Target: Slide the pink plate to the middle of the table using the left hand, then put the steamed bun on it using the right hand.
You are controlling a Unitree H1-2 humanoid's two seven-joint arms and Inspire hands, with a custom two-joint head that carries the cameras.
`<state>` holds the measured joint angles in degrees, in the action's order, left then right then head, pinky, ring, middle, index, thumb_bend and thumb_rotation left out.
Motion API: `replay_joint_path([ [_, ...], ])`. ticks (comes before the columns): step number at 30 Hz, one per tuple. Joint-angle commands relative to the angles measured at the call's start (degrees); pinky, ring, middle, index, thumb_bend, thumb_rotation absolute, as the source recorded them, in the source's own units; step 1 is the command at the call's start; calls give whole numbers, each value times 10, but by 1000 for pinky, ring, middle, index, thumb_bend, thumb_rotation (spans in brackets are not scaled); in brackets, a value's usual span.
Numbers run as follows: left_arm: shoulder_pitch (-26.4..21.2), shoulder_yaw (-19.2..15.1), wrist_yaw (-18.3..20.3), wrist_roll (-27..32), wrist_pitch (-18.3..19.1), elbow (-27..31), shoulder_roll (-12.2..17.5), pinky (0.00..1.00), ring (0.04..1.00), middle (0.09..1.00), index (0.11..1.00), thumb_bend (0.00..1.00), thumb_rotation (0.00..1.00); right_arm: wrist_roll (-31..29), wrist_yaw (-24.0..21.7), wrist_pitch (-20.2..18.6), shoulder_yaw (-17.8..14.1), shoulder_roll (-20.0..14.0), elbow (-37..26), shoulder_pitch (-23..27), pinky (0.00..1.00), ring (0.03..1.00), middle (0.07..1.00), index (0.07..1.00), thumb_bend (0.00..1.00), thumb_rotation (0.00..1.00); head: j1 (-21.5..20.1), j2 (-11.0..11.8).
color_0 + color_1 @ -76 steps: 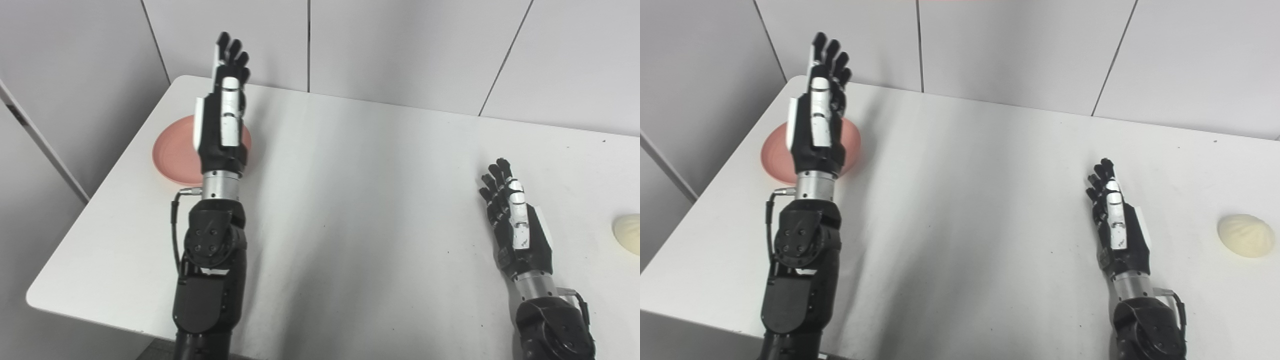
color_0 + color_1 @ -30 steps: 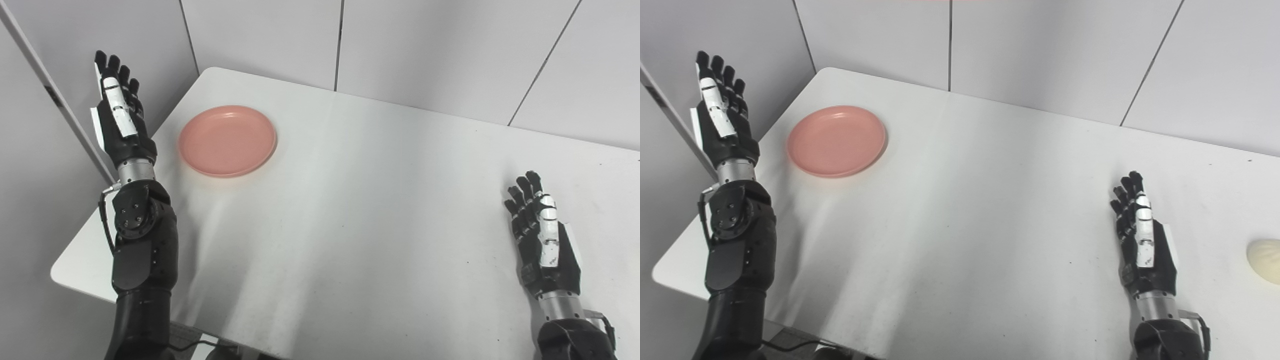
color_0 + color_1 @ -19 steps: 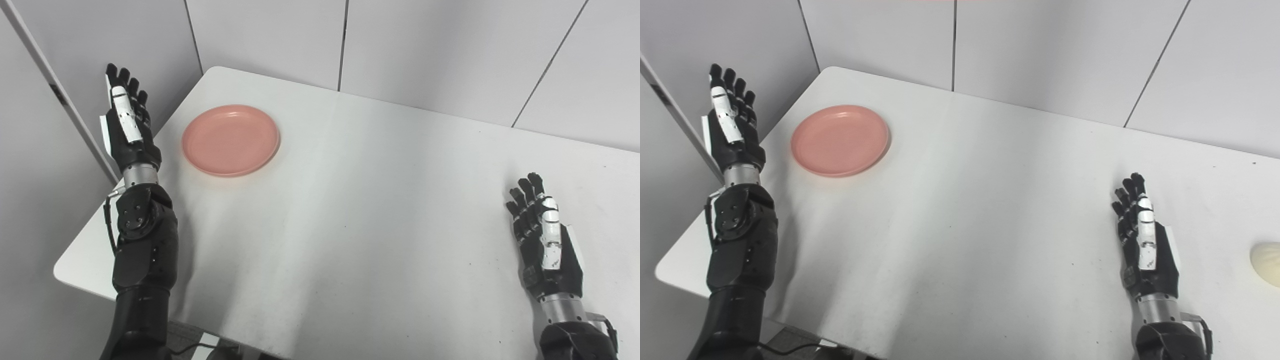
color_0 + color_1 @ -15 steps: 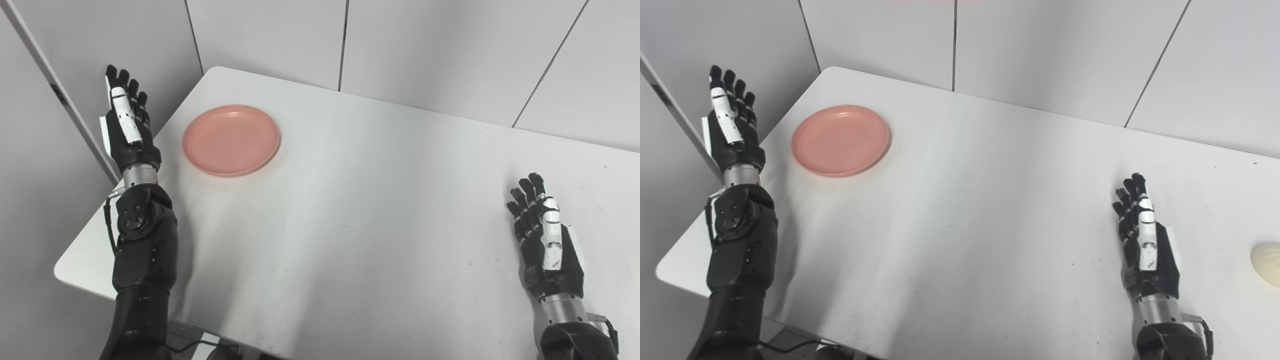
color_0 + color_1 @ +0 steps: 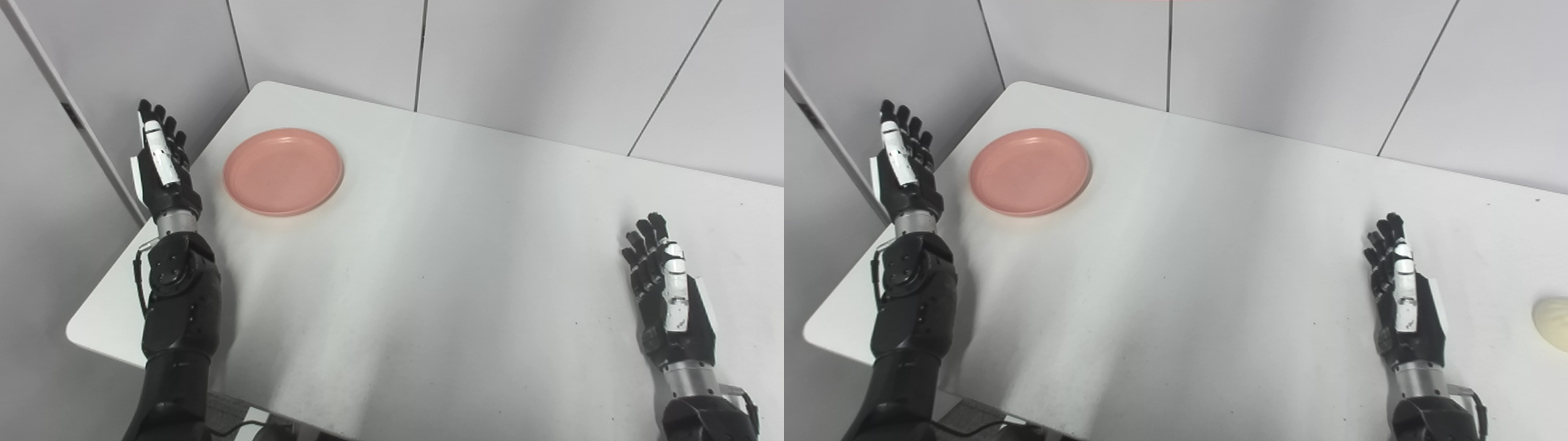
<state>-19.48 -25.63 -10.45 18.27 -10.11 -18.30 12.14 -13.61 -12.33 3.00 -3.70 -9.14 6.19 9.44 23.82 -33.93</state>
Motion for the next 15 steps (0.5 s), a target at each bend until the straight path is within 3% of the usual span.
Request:
replay_joint_path([
  [1, -23, 4, -3, -12, 0, 4, 16, 1000, 1000, 1000, 1000, 420, 1000, -4, -2, 10, -4, 2, 12, -23, 1000, 1000, 1000, 1000, 161, 1000, -1, 0],
  [15, -25, 22, -6, -14, 19, -14, 7, 1000, 1000, 1000, 1000, 395, 1000, 0, 4, 0, -2, 4, 2, -24, 1000, 1000, 1000, 1000, 155, 1000, -3, -2],
])
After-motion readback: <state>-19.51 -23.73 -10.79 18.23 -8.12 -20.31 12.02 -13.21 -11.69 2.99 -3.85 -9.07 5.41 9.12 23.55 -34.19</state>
